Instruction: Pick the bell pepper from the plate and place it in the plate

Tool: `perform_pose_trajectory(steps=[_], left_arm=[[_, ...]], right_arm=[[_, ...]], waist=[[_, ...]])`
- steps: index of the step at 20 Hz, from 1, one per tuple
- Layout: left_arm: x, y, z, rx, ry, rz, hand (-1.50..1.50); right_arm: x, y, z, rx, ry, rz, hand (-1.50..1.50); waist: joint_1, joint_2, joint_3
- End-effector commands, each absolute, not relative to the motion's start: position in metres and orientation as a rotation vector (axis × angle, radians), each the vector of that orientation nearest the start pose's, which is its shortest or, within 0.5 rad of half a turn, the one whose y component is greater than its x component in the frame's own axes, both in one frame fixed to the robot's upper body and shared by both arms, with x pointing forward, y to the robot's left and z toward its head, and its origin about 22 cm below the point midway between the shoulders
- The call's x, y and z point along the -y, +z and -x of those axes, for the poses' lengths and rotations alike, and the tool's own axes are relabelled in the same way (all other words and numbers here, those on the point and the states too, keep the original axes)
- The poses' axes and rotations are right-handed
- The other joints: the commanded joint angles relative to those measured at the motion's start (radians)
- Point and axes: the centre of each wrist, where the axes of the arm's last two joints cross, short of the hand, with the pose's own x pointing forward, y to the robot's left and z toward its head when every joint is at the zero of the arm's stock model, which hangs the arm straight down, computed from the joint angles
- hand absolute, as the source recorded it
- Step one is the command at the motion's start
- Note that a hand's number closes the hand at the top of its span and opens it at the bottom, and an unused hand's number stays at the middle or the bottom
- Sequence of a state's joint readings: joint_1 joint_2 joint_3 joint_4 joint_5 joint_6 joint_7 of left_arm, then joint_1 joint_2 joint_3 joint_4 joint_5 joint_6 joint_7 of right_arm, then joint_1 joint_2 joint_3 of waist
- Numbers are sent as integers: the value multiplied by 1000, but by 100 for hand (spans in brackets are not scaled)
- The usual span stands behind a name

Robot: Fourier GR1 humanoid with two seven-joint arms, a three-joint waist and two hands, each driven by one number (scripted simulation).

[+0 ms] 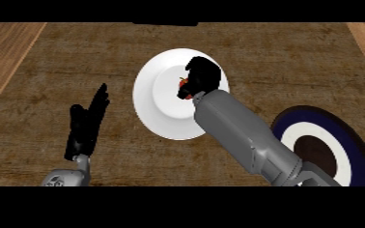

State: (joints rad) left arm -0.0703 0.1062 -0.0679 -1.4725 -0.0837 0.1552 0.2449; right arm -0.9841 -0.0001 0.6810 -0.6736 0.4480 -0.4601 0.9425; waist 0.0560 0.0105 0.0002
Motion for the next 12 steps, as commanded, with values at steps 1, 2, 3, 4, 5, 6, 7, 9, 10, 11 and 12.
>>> perform_pose_trajectory(steps=[1,2,3,4,5,6,7,9,10,11,12], left_arm=[[-227,3,-264,1294,-59,-222,0],[-251,2,-260,1295,-58,-205,0],[-247,-2,-258,1303,-71,-225,0],[-235,-2,-258,1300,-47,-216,0],[-241,-2,-267,1301,-51,-226,0],[-242,-6,-258,1293,-76,-225,0],[-249,-6,-257,1282,-51,-240,0],[-256,-4,-259,1284,-46,-227,0],[-258,-10,-257,1298,-32,-247,0],[-258,-7,-254,1294,-39,-241,0],[-255,-9,-258,1271,-32,-239,0]], right_arm=[[22,43,-370,1161,724,800,-150],[21,45,-367,1237,685,778,-150],[22,49,-371,1302,622,770,-150],[11,66,-362,1375,593,716,-150],[8,82,-366,1461,470,684,-150],[16,61,-358,1493,386,690,-150],[15,79,-361,1552,291,638,-150],[24,79,-359,1586,175,584,-150],[22,85,-355,1607,163,550,-150],[31,68,-347,1609,99,539,-150],[31,76,-347,1612,94,495,-150]], waist=[[-16,-1,0],[-20,-3,0],[-15,-1,1],[-33,-8,1],[-23,-1,1],[-17,-1,2],[-30,-5,3],[-44,-5,2],[-48,-8,1],[-44,-7,2],[-47,-7,1]])
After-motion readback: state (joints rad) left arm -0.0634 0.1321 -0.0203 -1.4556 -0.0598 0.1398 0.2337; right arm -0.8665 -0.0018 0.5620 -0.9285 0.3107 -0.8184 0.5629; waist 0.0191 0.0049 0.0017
